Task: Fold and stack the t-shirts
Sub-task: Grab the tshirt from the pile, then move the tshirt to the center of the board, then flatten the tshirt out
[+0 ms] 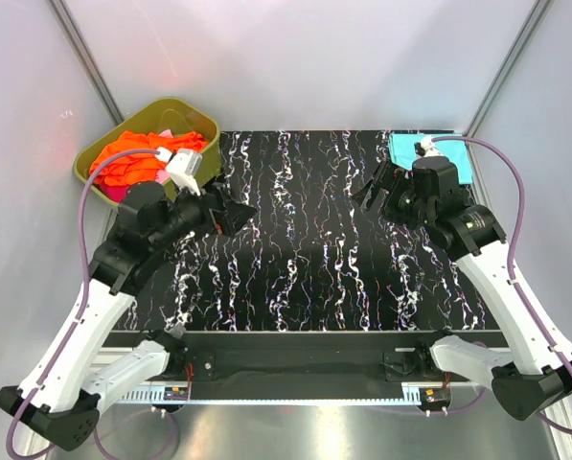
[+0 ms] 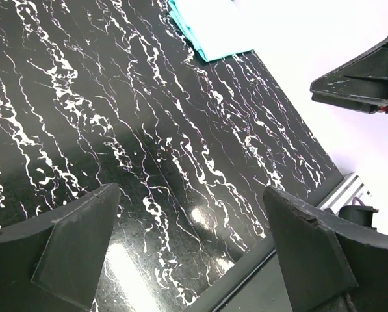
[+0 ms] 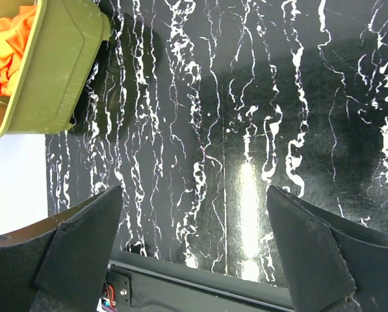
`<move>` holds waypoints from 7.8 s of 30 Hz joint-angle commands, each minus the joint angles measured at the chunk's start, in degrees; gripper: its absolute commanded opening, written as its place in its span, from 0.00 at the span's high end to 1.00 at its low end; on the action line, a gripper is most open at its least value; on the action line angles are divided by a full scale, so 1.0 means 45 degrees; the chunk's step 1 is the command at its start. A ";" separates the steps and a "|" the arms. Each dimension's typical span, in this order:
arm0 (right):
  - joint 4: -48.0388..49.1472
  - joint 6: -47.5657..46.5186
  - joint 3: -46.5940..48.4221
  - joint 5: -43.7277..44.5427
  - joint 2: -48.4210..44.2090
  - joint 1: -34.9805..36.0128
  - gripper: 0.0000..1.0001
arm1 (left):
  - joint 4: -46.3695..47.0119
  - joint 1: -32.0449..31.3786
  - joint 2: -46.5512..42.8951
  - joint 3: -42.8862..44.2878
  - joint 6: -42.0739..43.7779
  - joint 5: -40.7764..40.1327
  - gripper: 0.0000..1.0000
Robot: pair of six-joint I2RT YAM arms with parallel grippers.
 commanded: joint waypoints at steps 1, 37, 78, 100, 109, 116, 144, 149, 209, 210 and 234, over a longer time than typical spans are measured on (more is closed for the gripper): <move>0.0603 -0.0019 0.0159 -0.0467 -0.0270 0.0065 0.01 | 0.0195 0.0001 -0.0300 0.0591 0.0118 -0.0446 0.01; 0.3026 -0.0429 -0.1541 -0.2247 -0.1131 0.0065 0.00 | -0.1956 0.8634 1.5441 1.2231 0.0156 -0.5310 0.20; 0.2870 0.0548 -0.1150 -0.4319 0.0316 0.0084 0.00 | 0.4252 0.7657 0.8746 0.9852 -0.2437 0.1945 1.00; 0.1855 0.1056 -0.3356 -0.2424 -0.1794 0.0065 0.00 | 0.3399 0.1466 0.4129 -0.1925 -0.2715 0.2189 0.85; 0.2223 0.1464 -0.5561 -0.2265 -0.1522 0.0065 0.00 | 0.1564 0.0531 0.4291 -0.3237 -0.1447 0.0551 0.42; 0.5970 0.3027 -0.8335 -0.3013 -0.0311 0.0065 0.06 | 0.1035 -0.0994 0.3568 -0.4583 -0.1484 -0.0524 0.37; 0.6190 -0.3379 -0.3981 -0.3127 0.8324 0.0026 0.41 | 0.3711 -0.1406 0.4485 -0.7164 -0.3125 -0.0604 0.77; 0.6171 -0.3066 -0.4664 -0.3321 0.7602 0.0045 0.44 | 0.3711 -0.1425 0.4680 -0.6948 -0.3144 -0.0468 1.00; 0.7986 0.3438 -0.8066 -0.4554 -0.1270 0.0624 1.00 | -0.1563 -0.0859 0.5875 -0.1070 -0.1094 -0.3220 0.62; 0.8103 0.3496 -0.7812 -0.4262 -0.0590 0.0960 1.00 | -0.1486 -0.0897 0.5582 -0.1012 -0.0958 -0.3182 0.58; 0.5799 0.2386 -0.4743 -0.1992 0.1837 -0.2894 0.42 | 0.2792 -0.2946 0.3428 -0.4158 -0.1955 0.0160 0.29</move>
